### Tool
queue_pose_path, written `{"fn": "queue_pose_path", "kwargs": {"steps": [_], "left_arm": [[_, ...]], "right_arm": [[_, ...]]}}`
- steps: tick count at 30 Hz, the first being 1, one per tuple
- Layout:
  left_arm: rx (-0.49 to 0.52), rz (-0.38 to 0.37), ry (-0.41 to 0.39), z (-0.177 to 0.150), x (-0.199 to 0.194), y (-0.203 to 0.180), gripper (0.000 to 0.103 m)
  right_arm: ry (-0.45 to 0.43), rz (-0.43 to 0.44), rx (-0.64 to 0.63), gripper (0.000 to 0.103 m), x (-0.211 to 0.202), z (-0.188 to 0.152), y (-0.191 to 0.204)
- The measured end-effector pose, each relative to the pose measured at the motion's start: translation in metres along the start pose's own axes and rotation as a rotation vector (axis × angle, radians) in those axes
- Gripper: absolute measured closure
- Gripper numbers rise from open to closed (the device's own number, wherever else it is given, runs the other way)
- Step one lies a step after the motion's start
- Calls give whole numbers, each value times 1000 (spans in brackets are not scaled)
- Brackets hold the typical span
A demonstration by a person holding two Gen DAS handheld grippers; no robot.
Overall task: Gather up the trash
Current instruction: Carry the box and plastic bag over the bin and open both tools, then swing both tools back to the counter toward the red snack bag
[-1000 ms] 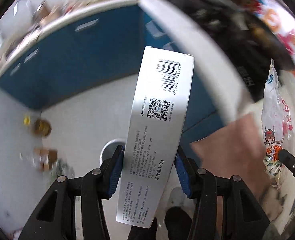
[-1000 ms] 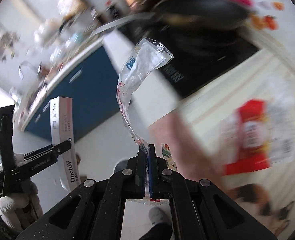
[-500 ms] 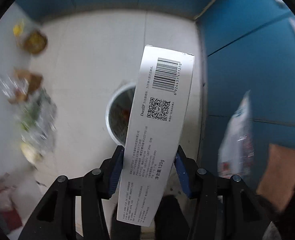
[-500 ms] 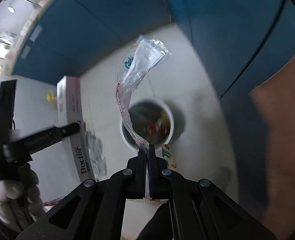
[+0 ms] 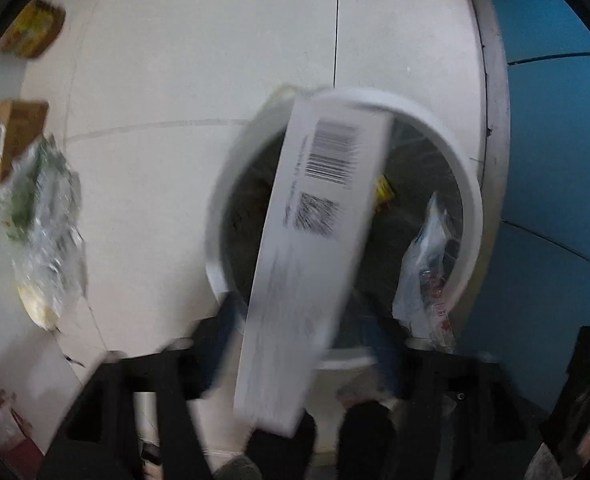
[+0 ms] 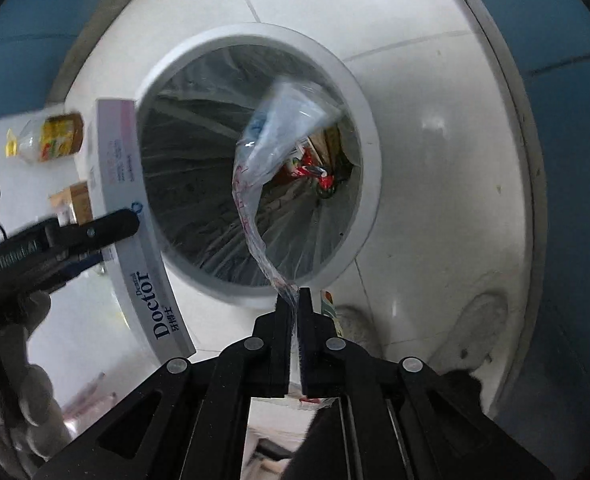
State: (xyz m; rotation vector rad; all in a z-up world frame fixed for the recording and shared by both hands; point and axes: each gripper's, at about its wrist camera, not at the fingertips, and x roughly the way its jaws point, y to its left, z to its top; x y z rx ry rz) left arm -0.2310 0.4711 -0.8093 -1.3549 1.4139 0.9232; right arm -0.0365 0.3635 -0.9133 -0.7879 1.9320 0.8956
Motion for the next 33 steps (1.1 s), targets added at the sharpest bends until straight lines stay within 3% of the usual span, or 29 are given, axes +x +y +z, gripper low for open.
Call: {"fn": "queue_pose_path", "kwargs": {"steps": [1,2,5,8,9,11,16,18,27,33], "left_arm": [[4,11,-17,-1,-4,1,6],[3,9,-24,-4,-9,4,4],[-15,20,-45,-15,-29,9,4],[-21,58,-100,-35,-66,9,4],[-20,69,-119,-43,-78,7,4],[-15,97,-159,-64,-109,5,4],[18,194,-307,-128,-205,-12,4],[35,193,-347,-153,-242,-19,4],[89,140,-485,-255,-385,-31,4],[87,117,-537,-309,-447,-32,4]], "right_arm": [[-13,-3,10,64,-4,1,-1],[-23,0,14,47,-9,1,-3],[-60,-27,-5,39,-32,-6,0],[-134,-104,-77,9,-68,-19,18],[-154,-131,-98,4,-80,-22,26],[-218,-208,-164,1,-114,-45,44],[-325,-296,-241,0,-192,-105,76],[-357,-315,-252,0,-226,-131,79],[-474,-249,-280,0,-382,-264,106],[-547,-200,-288,0,-459,-333,115]]}}
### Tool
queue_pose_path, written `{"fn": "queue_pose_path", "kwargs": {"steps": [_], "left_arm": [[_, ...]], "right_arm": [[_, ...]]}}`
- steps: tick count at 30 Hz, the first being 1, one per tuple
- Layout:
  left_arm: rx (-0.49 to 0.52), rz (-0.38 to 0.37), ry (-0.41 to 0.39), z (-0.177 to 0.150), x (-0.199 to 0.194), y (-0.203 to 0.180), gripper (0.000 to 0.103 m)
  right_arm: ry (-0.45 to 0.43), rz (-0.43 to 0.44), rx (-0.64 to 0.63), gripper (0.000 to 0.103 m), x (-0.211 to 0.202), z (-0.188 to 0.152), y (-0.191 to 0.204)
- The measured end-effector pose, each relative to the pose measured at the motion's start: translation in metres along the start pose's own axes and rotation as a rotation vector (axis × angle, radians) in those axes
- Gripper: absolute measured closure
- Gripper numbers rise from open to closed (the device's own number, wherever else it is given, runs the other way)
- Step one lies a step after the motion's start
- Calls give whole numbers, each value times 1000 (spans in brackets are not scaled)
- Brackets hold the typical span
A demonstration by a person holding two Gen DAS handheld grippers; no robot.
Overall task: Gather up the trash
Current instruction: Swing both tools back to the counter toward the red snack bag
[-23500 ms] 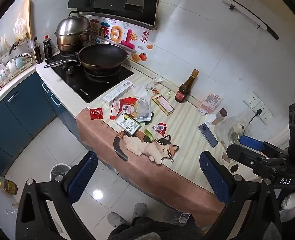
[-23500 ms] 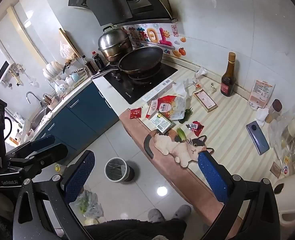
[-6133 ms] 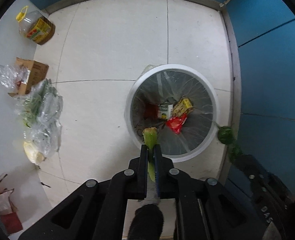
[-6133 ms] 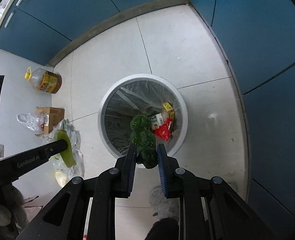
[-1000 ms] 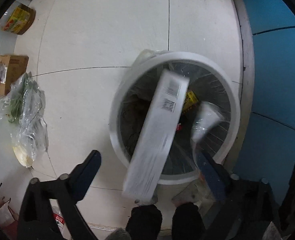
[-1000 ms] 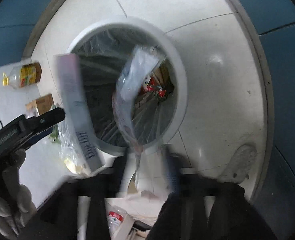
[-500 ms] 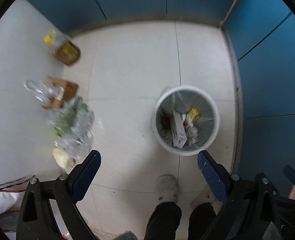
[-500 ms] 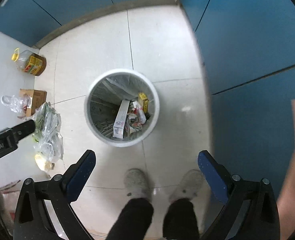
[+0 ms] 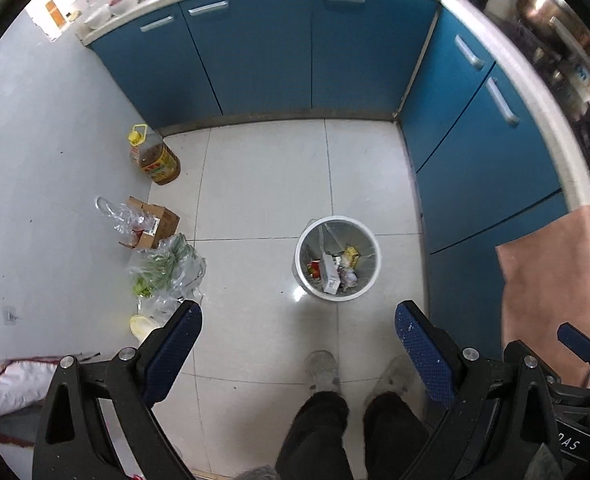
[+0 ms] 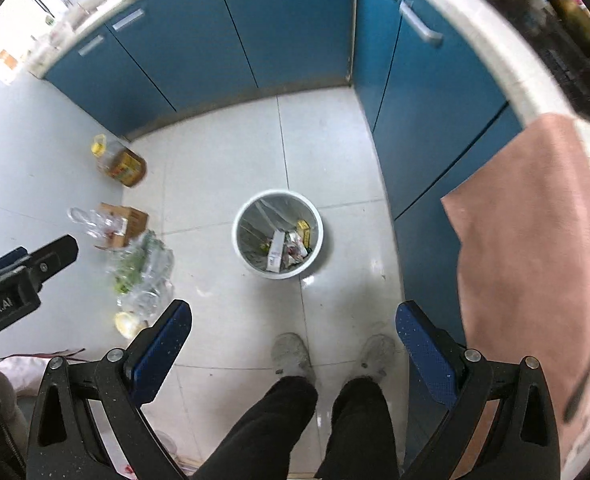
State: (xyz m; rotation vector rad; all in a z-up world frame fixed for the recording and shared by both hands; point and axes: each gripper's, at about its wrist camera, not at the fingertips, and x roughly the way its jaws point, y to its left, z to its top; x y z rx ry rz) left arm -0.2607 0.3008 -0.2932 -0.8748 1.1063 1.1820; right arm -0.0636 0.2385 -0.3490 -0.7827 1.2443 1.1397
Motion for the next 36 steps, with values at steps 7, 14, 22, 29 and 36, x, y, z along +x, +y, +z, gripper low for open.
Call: {"fn": "queue_pose_path", "kwargs": {"steps": [7,14,22,29,36], "left_arm": [[-5,-41,-48,-17,-56,-11,4],[12,-22,-99,-22,-98,-36,4],[177,-135,-171,7,-124,-151,4],[425,-221,-103,9,-101,-332,4],[582,-229,49,-10,-39,-479,4]], "right_arm": [[-68,29,-26,0,-85,-17,-2],[-124,101,4,0,-126,-21,-20],[-217,134,221,0,-163,-16,-122],[-272,22,611,0,-187,-59,-320],[-245,-17,872,2,-167,-104,-502]]}}
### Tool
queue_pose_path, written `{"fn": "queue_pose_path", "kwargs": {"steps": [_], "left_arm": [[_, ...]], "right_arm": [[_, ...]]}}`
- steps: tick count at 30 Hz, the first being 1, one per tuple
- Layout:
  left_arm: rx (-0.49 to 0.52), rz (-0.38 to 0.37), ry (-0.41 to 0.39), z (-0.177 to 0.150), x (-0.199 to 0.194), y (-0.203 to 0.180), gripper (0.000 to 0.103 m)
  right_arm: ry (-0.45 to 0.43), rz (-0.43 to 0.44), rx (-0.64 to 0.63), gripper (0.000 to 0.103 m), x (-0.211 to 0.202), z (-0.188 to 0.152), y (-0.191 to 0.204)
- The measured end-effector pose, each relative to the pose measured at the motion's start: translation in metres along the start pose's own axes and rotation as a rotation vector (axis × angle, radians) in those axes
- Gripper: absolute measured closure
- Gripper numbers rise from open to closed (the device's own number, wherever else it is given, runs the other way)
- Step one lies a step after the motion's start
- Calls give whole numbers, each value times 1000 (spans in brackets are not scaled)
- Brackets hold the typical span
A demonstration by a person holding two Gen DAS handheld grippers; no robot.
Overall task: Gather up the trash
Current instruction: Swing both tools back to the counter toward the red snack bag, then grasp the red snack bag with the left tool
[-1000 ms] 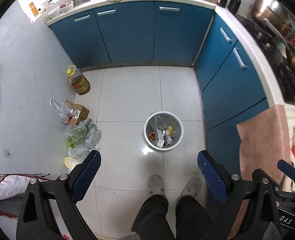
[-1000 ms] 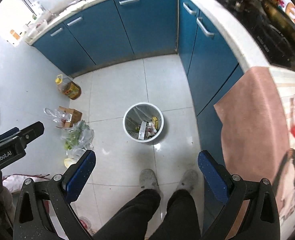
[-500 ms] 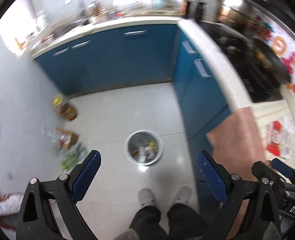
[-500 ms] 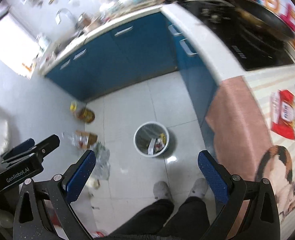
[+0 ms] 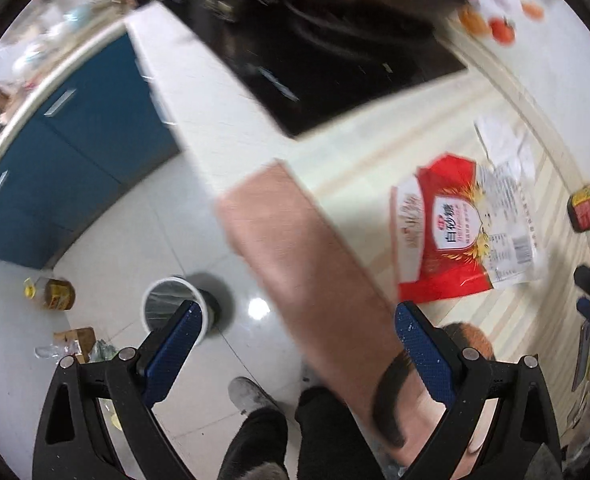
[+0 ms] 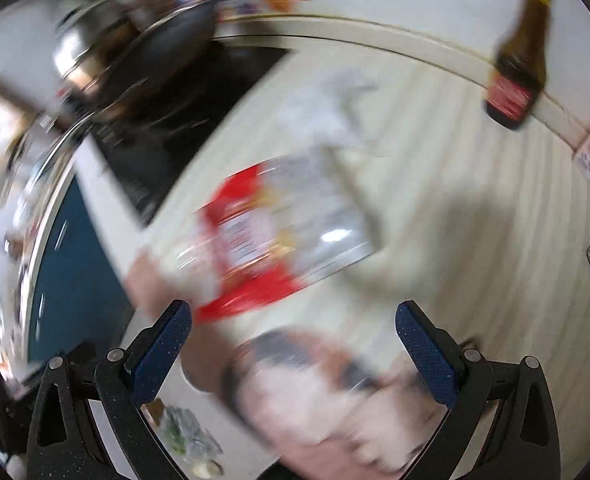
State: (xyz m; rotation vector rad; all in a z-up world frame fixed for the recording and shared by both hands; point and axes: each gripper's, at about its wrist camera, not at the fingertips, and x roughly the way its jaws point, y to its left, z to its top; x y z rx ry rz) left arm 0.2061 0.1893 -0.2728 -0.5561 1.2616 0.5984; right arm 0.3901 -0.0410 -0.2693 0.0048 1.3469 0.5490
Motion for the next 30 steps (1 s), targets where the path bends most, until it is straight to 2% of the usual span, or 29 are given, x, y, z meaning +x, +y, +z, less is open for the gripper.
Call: {"fn": "queue_pose_path", "kwargs": {"steps": [1,2,3,4,6,7,9,12,14,15,17,19,21,23,25,27,30], "left_arm": [[1,-13,25,5,13,-9,4],[-5,-27,48,10,23,-12,4],[-16,-44,78,15,36,-18,4],[-23,-57,96,19,44,-22,5],[-35,-95,130,26,61,-28,5],[-39,-112,138,27,64,-30,5],[-53,-153,148,32,72,-32,5],[-78,-206,158,38,77,-33,5],[-90,-230,154,41,78,-33,6],[-97,-236,144,43,76,-33,10],[-97,-245,116,47,71,-33,35],[-94,-234,103,53,67,-34,75],[-110,-215,79,63,69,-32,97],[-131,-223,60,69,66,-26,100],[-129,-197,21,72,56,-27,100],[-129,-179,-18,76,46,-29,101],[-119,-149,-82,77,25,-24,102]], "right_arm": [[20,20,11,4,13,13,-14],[40,33,16,13,26,24,-24],[52,48,16,26,33,28,-28],[74,72,15,32,45,35,-32],[109,97,-9,55,65,42,-31],[130,109,-28,60,76,44,-29],[163,136,-48,78,94,47,-22],[191,175,-75,84,108,43,-11],[211,214,-82,86,119,42,-4],[220,224,-89,87,123,40,-1],[245,248,-106,88,131,38,7],[259,253,-133,88,135,40,16],[256,244,-143,85,134,46,18],[256,248,-115,84,131,55,13],[247,239,-82,78,125,62,6],[205,201,-62,53,113,70,1],[98,187,-27,45,90,83,-3]]}}
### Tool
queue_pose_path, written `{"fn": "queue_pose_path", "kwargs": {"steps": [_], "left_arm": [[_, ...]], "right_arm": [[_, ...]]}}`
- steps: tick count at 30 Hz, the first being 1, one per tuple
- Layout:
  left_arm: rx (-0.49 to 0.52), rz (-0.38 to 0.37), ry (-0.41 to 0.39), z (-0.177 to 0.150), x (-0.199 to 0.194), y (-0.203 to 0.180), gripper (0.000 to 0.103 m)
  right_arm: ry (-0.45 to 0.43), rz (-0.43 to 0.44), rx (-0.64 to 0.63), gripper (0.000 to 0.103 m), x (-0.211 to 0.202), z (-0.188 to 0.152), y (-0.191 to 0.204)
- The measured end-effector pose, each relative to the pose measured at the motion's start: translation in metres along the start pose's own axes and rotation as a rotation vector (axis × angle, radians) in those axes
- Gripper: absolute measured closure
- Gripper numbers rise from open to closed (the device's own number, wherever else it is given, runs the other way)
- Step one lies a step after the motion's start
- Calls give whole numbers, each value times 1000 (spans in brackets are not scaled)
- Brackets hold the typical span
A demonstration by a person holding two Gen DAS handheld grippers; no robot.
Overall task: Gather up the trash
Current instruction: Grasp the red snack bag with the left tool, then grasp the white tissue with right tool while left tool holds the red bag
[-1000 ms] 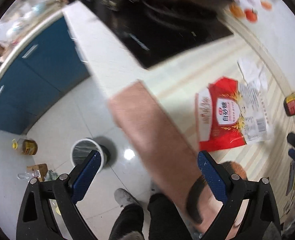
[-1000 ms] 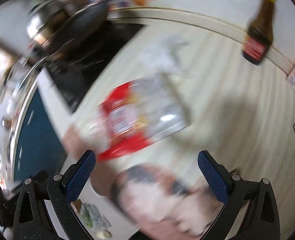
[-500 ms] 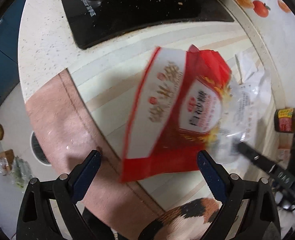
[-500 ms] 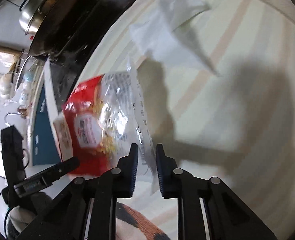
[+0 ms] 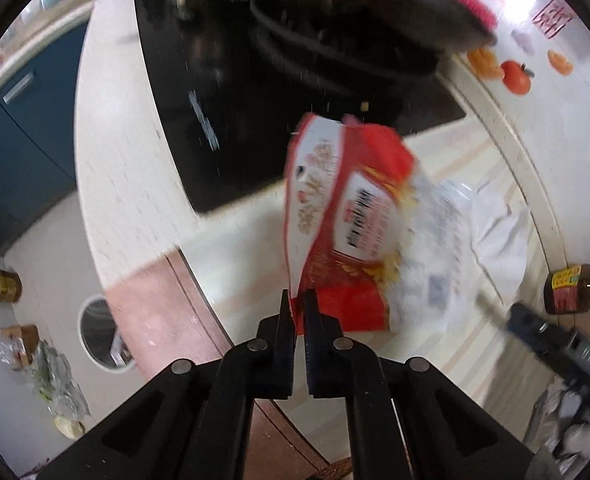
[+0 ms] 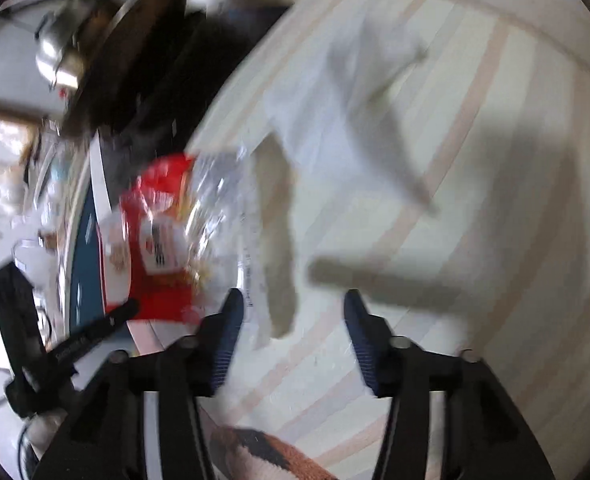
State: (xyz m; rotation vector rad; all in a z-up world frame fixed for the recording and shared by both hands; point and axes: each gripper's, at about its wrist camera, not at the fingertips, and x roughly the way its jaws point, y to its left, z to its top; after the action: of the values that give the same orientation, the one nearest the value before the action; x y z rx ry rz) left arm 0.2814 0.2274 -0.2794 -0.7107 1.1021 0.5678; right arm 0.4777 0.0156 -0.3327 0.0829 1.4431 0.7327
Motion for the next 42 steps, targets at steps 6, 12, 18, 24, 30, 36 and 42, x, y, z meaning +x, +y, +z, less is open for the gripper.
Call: {"fn": "queue_pose_path", "kwargs": {"steps": [6,12,18,24,30,36,42], "left_arm": [[13,84,-68,17,-24,-1,103],[36,108,-131,21,-47,1,103],[18,106,-201,19,-92,25,103],[-22,107,-282,10,-145,63,103],[-80,140,-344,-6,-197,123,103],[-181,206,-350,-38,-225,210,103],[-321,276,-287,-79,-203,311,103]], "right_arm": [[-163,-141,-10,38,-18,36,11],[-117,-225,-72,102,21,58,24],[-199,-157,-165,102,-11,36,79],[-214,-39,-237,102,-47,0,145],[-169,91,-318,102,-63,-57,222],[-57,202,-406,102,-35,-130,301],[72,187,-538,102,43,-209,364]]}}
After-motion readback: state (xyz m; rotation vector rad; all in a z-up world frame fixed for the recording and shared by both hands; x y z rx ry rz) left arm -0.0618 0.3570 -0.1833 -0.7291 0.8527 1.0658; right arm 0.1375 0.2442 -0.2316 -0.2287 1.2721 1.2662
